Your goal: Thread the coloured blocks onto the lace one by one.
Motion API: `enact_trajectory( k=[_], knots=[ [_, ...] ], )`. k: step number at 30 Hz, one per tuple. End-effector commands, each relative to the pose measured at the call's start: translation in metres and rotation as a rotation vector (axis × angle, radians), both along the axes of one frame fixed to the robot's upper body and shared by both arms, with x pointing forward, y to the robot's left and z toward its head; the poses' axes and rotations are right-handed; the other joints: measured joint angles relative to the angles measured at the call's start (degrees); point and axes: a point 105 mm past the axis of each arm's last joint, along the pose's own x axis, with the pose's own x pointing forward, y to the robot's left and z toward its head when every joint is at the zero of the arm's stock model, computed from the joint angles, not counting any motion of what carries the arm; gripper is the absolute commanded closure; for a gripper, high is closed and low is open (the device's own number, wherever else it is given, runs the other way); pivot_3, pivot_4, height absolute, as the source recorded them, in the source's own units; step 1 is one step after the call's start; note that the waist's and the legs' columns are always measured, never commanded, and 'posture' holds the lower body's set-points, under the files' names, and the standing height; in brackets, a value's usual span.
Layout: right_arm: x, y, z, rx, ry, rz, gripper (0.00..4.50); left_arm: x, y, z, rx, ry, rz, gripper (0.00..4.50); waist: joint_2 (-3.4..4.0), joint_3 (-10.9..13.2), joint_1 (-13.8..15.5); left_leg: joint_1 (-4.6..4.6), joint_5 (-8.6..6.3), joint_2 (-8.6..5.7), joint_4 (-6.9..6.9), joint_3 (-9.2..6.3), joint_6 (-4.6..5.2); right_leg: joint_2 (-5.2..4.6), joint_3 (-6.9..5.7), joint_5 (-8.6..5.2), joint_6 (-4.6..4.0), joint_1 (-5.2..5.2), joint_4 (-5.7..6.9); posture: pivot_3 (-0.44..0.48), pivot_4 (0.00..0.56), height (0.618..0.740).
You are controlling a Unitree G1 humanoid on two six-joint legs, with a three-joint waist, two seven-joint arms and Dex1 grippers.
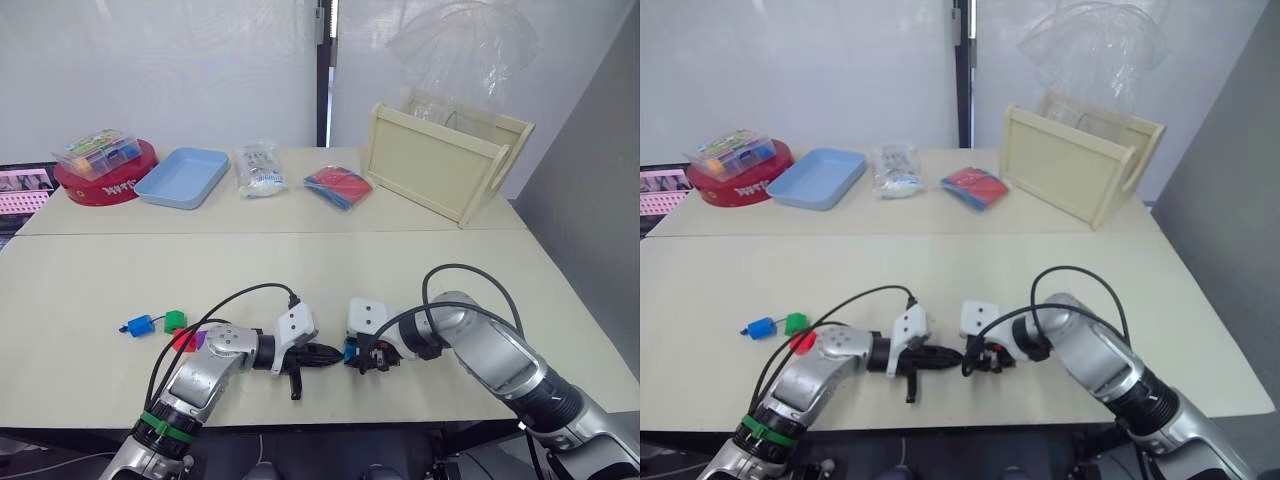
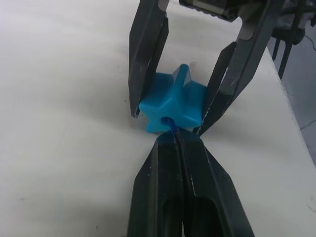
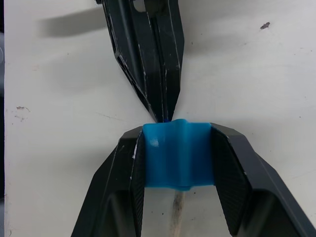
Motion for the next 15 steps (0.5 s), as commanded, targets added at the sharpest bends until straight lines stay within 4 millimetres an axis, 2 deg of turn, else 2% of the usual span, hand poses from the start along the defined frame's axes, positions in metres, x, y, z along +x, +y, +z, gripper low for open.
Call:
enact_trajectory(
  k=[1, 2, 3, 9, 10, 13, 15],
  knots=[
    [-0.013, 0.006, -0.010, -0.006, 0.058, 0.045, 3.07, 0.002, -0.001, 0.020, -0.029, -0.064, -0.015, 4.47, 0.00, 0.00, -0.02, 0.00, 0.00, 0.00, 0.00, 0.00, 0.00, 0.00, 0.00, 0.00, 0.00, 0.00, 0.00, 0.000, 0.150, 0.740],
    [-0.013, 0.005, -0.010, -0.006, 0.059, 0.044, 3.07, 0.002, 0.000, 0.022, -0.032, -0.063, -0.015, 4.47, 0.00, 0.00, -0.04, 0.01, 0.00, 0.00, 0.00, 0.00, 0.00, 0.00, 0.00, 0.00, 0.00, 0.00, 0.00, 0.000, 0.150, 0.740],
    [-0.013, 0.005, -0.010, -0.004, 0.060, 0.042, 3.07, 0.002, 0.002, 0.024, -0.034, -0.061, -0.016, 3.92, 0.00, 0.00, -0.07, 0.00, 0.00, 0.00, 0.00, 0.00, 0.00, 0.00, 0.00, 0.00, 0.00, 0.00, 0.00, 0.000, 0.150, 0.740],
    [-0.012, 0.006, -0.005, 0.018, 0.051, 0.025, 3.07, 0.004, 0.011, 0.031, 0.000, -0.063, -0.039, 2.01, 0.00, 0.00, -0.16, 0.00, 0.00, 0.00, 0.00, 0.00, 0.00, 0.00, 0.00, 0.00, 0.00, 0.00, 0.00, 0.000, 0.150, 0.740],
    [-0.011, 0.006, -0.003, 0.024, 0.047, 0.022, 2.05, 0.005, 0.012, 0.032, 0.007, -0.066, -0.042, 1.66, -0.01, 0.01, -0.14, 0.00, 0.00, 0.00, -0.01, 0.00, 0.00, 0.00, 0.00, 0.00, 0.00, -0.01, 0.00, 0.000, 0.150, 0.740],
    [-0.013, 0.006, 0.007, 0.053, 0.040, 0.019, 1.09, 0.005, 0.011, 0.033, 0.019, -0.064, -0.066, 0.70, -0.01, 0.02, -0.04, -0.08, 0.00, -0.02, 0.00, 0.00, 0.00, -0.02, -0.01, 0.00, 0.00, -0.05, -0.01, 0.000, 0.150, 0.740],
    [-0.016, 0.003, 0.013, 0.066, 0.036, 0.020, 0.37, 0.004, 0.008, 0.034, 0.019, -0.068, -0.082, 0.66, 0.01, 0.03, 0.09, -0.08, 0.00, -0.02, 0.00, 0.00, -0.01, -0.02, -0.01, 0.00, 0.00, -0.06, 0.00, 0.000, 0.150, 0.740]
  ],
)
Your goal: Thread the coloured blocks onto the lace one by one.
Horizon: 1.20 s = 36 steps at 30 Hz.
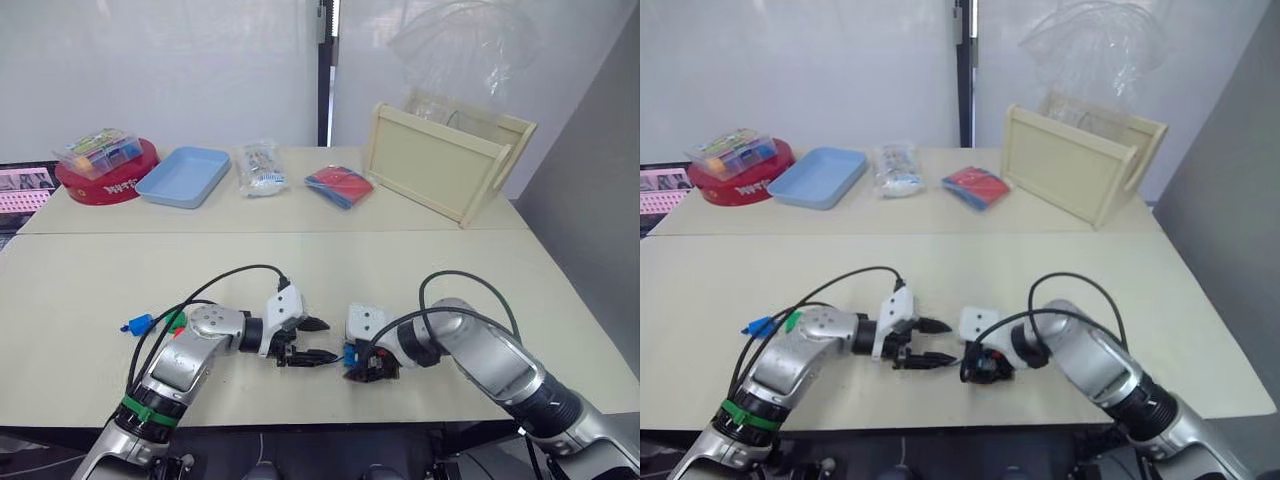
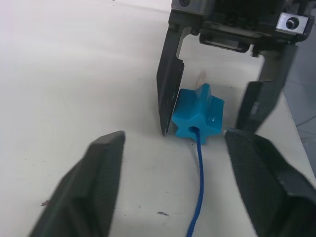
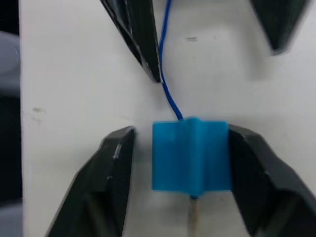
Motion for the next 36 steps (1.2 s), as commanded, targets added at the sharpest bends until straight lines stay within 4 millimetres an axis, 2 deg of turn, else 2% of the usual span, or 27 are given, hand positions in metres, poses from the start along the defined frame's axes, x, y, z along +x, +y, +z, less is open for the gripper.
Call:
enact_trajectory(
  k=[1, 5, 8, 15, 23, 31, 32, 36],
  knots=[
    [-0.003, -0.002, 0.023, 0.050, -0.044, 0.000, 0.03, -0.004, -0.010, 0.009, -0.021, -0.022, -0.059, 0.66, 0.01, 0.01, 0.14, -0.01, 0.00, 0.00, 0.00, 0.00, 0.00, 0.00, 0.00, 0.00, 0.00, -0.02, 0.00, 0.000, 0.150, 0.740],
    [-0.005, -0.020, 0.045, 0.108, -0.104, -0.089, 0.01, -0.011, -0.025, 0.000, 0.000, -0.011, -0.136, 0.66, 0.00, 0.01, 0.51, -0.07, 0.00, -0.01, 0.01, 0.00, 0.00, 0.00, 0.00, 0.00, 0.00, -0.03, -0.02, 0.000, 0.150, 0.740],
    [-0.011, -0.031, 0.051, 0.171, -0.112, -0.148, 0.01, -0.009, -0.039, -0.007, 0.012, -0.022, -0.165, 0.66, -0.01, 0.01, 0.84, -0.10, 0.00, -0.01, 0.01, -0.01, 0.01, 0.00, -0.01, 0.00, 0.00, 0.00, -0.10, 0.000, 0.150, 0.740],
    [-0.019, -0.056, 0.028, 0.182, -0.086, -0.239, 0.01, -0.001, -0.055, -0.022, 0.058, -0.055, -0.168, 0.66, -0.03, 0.03, 0.38, -0.09, -0.01, -0.03, 0.01, 0.02, 0.02, 0.00, 0.02, 0.00, 0.00, -0.01, -0.08, 0.000, 0.150, 0.740],
    [-0.014, -0.057, 0.014, 0.189, -0.096, -0.267, 0.00, -0.004, -0.053, -0.024, 0.058, -0.043, -0.186, 3.10, -0.03, 0.03, 0.38, -0.06, -0.01, -0.03, 0.01, 0.02, 0.03, 0.02, 0.05, 0.00, 0.00, -0.01, -0.04, 0.000, 0.150, 0.740],
    [-0.008, -0.056, 0.000, 0.166, -0.096, -0.261, 0.00, -0.003, -0.051, -0.024, 0.062, -0.044, -0.186, 3.12, -0.03, 0.03, 0.39, -0.05, -0.01, -0.02, 0.01, 0.03, 0.03, 0.02, 0.05, 0.00, 0.00, -0.01, -0.03, 0.000, 0.150, 0.740],
    [-0.008, -0.058, -0.004, 0.152, -0.093, -0.263, 0.51, -0.003, -0.052, -0.024, 0.061, -0.045, -0.186, 3.12, -0.03, 0.03, 0.40, -0.05, -0.01, -0.03, 0.01, 0.02, 0.03, 0.02, 0.05, 0.00, 0.00, -0.01, -0.03, 0.000, 0.150, 0.740],
    [-0.007, -0.065, -0.014, 0.118, -0.088, -0.268, 1.80, -0.003, -0.052, -0.024, 0.060, -0.045, -0.186, 3.12, -0.03, 0.03, 0.42, -0.05, -0.01, -0.02, 0.02, 0.03, 0.03, 0.02, 0.05, 0.00, 0.00, 0.00, -0.03, 0.000, 0.150, 0.740]
  ],
)
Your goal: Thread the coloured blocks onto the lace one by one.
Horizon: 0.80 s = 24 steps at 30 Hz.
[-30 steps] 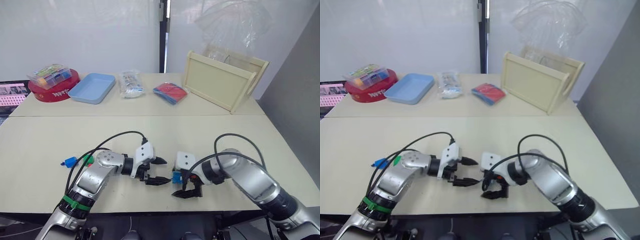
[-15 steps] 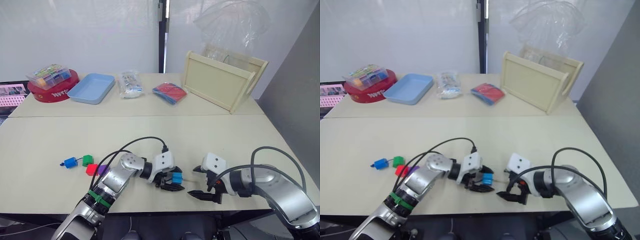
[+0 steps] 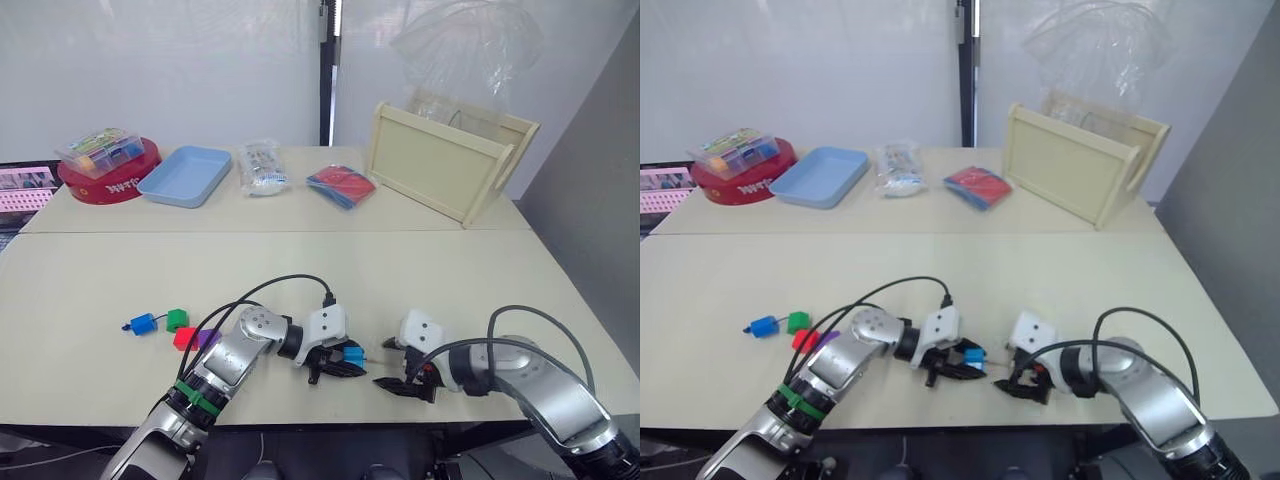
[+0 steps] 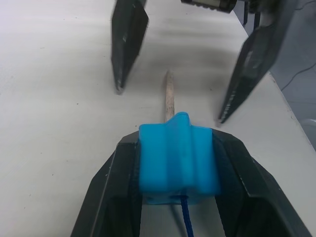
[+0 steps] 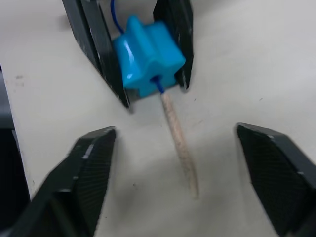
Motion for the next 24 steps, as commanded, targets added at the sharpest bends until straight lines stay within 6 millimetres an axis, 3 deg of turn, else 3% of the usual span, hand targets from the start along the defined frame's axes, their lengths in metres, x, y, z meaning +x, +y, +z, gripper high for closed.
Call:
enact_trajectory(
  k=[1, 8, 19, 24],
  knots=[
    [0.000, -0.008, -0.007, -0.044, -0.011, -0.001, 2.13, 0.000, 0.000, 0.005, -0.011, -0.020, -0.007, 3.12, 0.00, 0.00, 0.03, 0.00, 0.00, 0.00, 0.00, 0.00, 0.00, 0.00, 0.00, 0.00, 0.00, 0.00, 0.00, 0.000, 0.150, 0.740],
    [0.000, -0.011, -0.007, -0.041, -0.014, -0.011, 4.48, 0.000, 0.000, 0.005, -0.012, -0.019, -0.011, 3.12, 0.00, 0.00, 0.05, 0.06, 0.00, 0.00, 0.02, 0.00, -0.01, 0.00, 0.00, 0.00, 0.00, 0.07, 0.01, 0.000, 0.150, 0.740],
    [0.005, -0.003, 0.005, -0.043, -0.047, 0.027, 4.50, 0.001, 0.003, 0.007, -0.006, -0.024, -0.008, 3.12, 0.00, 0.00, -0.02, 0.06, 0.00, 0.00, 0.03, 0.00, -0.01, 0.00, 0.00, 0.00, 0.00, 0.07, 0.02, 0.000, 0.150, 0.740],
    [0.006, 0.000, 0.008, -0.049, -0.060, 0.045, 4.50, 0.007, 0.016, 0.010, 0.015, -0.036, 0.023, 3.12, 0.00, 0.00, -0.08, 0.06, 0.00, 0.01, 0.03, 0.00, -0.01, 0.00, 0.00, 0.00, 0.00, 0.06, 0.02, 0.000, 0.150, 0.740]
  ],
)
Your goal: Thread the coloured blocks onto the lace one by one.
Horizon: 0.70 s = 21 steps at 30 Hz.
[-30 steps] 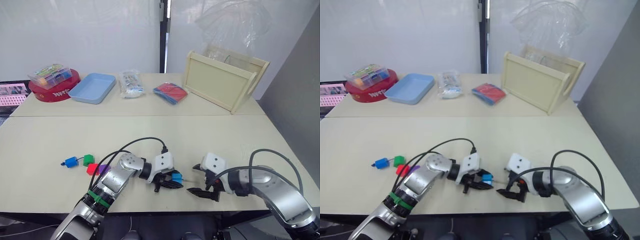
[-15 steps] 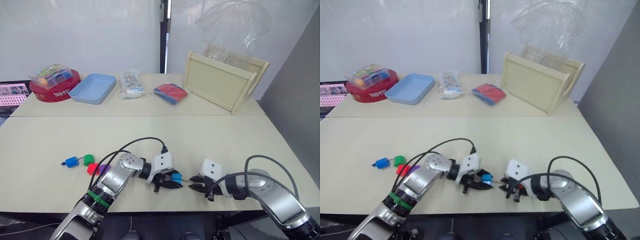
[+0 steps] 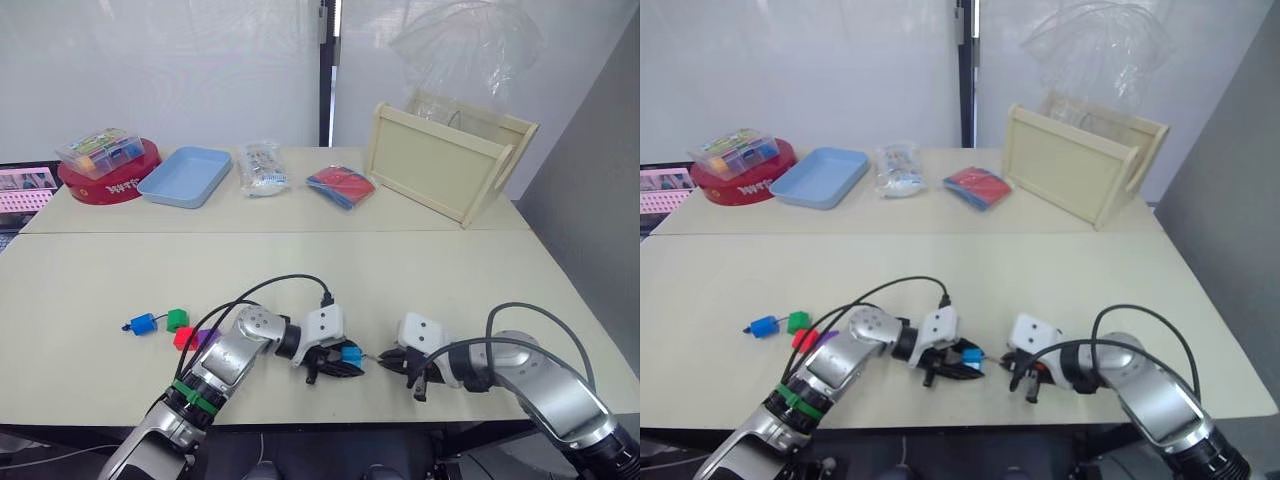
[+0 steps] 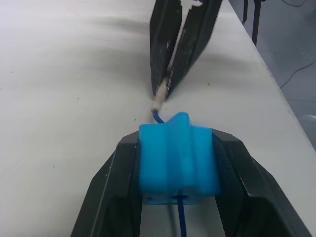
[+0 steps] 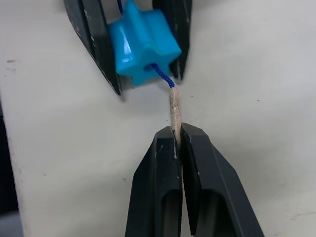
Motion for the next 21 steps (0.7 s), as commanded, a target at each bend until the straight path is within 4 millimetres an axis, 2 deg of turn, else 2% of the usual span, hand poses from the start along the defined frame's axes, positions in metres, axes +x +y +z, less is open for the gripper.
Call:
enact_trajectory(
  k=[1, 4, 7, 10, 12, 15, 19, 21],
  knots=[
    [0.000, 0.003, 0.005, -0.004, -0.024, 0.014, 4.50, 0.006, 0.011, 0.010, -0.001, -0.032, 0.026, 3.12, 0.00, 0.00, -0.03, 0.00, 0.00, 0.00, 0.00, 0.00, 0.00, 0.00, 0.00, 0.00, 0.00, 0.00, 0.00, 0.000, 0.150, 0.740],
    [0.000, 0.002, 0.004, -0.014, -0.027, 0.011, 4.50, 0.010, 0.029, 0.016, 0.013, -0.031, 0.069, 3.12, 0.00, 0.00, -0.11, -0.01, 0.00, 0.00, 0.00, 0.00, 0.00, 0.00, 0.00, 0.00, 0.00, 0.00, 0.00, 0.000, 0.150, 0.740],
    [0.000, -0.003, 0.000, -0.043, -0.029, -0.001, 4.50, 0.015, 0.061, 0.017, 0.078, -0.038, 0.108, 3.12, 0.00, 0.00, -0.24, 0.01, 0.00, 0.01, -0.01, -0.01, 0.00, 0.01, 0.00, 0.00, 0.00, -0.02, 0.02, 0.000, 0.150, 0.740],
    [-0.001, -0.010, -0.002, -0.055, -0.027, -0.015, 4.50, 0.021, 0.103, 0.016, 0.173, -0.038, 0.158, 3.12, 0.00, 0.00, -0.17, 0.00, 0.00, 0.01, -0.01, -0.01, 0.00, 0.01, -0.01, 0.00, 0.00, -0.02, 0.01, 0.000, 0.150, 0.740],
    [-0.002, -0.011, -0.002, -0.056, -0.028, -0.017, 4.50, 0.023, 0.117, 0.016, 0.209, -0.043, 0.169, 3.12, 0.00, 0.00, -0.09, 0.01, 0.00, 0.01, -0.01, -0.01, 0.00, 0.00, -0.01, 0.00, 0.00, -0.01, 0.00, 0.000, 0.150, 0.740],
    [-0.003, -0.015, -0.001, -0.058, -0.034, -0.029, 4.50, 0.024, 0.152, 0.017, 0.303, -0.058, 0.183, 3.12, 0.00, 0.00, -0.02, 0.01, 0.00, 0.01, -0.01, 0.00, 0.00, 0.00, -0.02, 0.00, 0.00, -0.01, 0.00, 0.000, 0.150, 0.740],
    [0.000, -0.024, 0.006, -0.079, -0.055, -0.064, 4.50, 0.024, 0.181, 0.022, 0.377, -0.060, 0.197, 3.12, 0.01, 0.00, -0.28, 0.04, 0.00, 0.02, -0.03, 0.00, 0.00, 0.01, -0.02, 0.00, 0.00, -0.01, 0.01, 0.000, 0.150, 0.740],
    [0.004, -0.034, 0.010, -0.098, -0.073, -0.096, 4.50, 0.023, 0.188, 0.023, 0.395, -0.059, 0.198, 3.12, 0.02, 0.00, -0.27, 0.03, -0.01, 0.03, -0.04, 0.00, 0.01, 0.01, -0.02, 0.00, 0.00, -0.02, 0.01, 0.000, 0.150, 0.740]
  ],
)
